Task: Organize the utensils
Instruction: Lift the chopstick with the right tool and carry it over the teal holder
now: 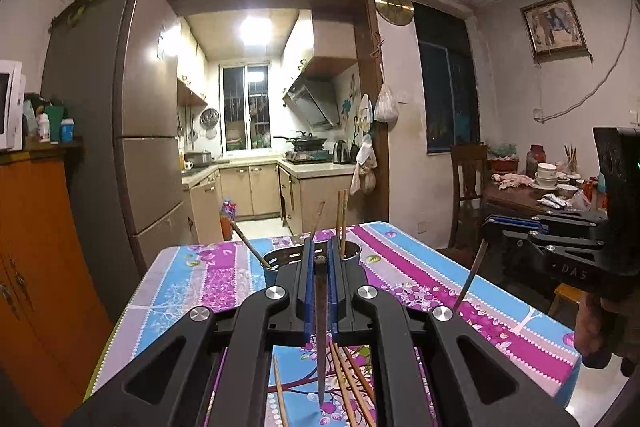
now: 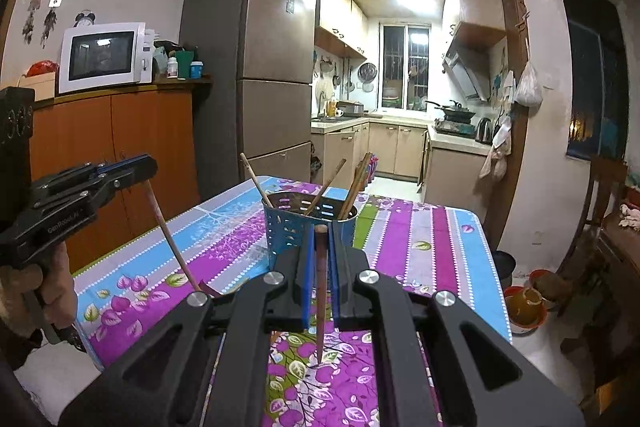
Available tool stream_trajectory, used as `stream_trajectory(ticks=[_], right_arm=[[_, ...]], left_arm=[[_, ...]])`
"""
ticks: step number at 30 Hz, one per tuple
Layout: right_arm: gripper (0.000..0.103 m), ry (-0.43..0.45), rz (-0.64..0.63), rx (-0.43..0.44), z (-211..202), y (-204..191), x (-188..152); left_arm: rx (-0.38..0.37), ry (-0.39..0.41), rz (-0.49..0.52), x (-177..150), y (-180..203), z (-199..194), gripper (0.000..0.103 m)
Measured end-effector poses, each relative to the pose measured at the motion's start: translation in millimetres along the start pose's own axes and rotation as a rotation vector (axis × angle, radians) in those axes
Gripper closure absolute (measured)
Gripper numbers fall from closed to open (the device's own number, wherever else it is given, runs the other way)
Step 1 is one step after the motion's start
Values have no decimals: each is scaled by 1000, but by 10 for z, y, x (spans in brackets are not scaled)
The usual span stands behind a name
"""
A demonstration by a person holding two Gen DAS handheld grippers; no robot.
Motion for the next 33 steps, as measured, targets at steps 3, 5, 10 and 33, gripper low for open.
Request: stream_trajectory(ticks=[3,5,10,33], right_arm=[[98,-19,-4,11,47,-23,87],[98,-28,-2,23,72,-53,168],[98,-28,12,40,135,-32,504],[98,-68,28,17,1122,349,2014]], left_arm=[[-9,-15,-41,78,-105,51,95],[-5,-20,-50,159,-164,89,95],[-4,-26,-59,524,-216,216,95],[78,-8,-93,1971,-722,1304,95]])
Point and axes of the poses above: each gripper's, at about its wrist camera, not at the fingertips, and z roughly the way its jaws point, y to its right, x to its top, the point moved 10 cm from there along z, roughly the way its jaws point
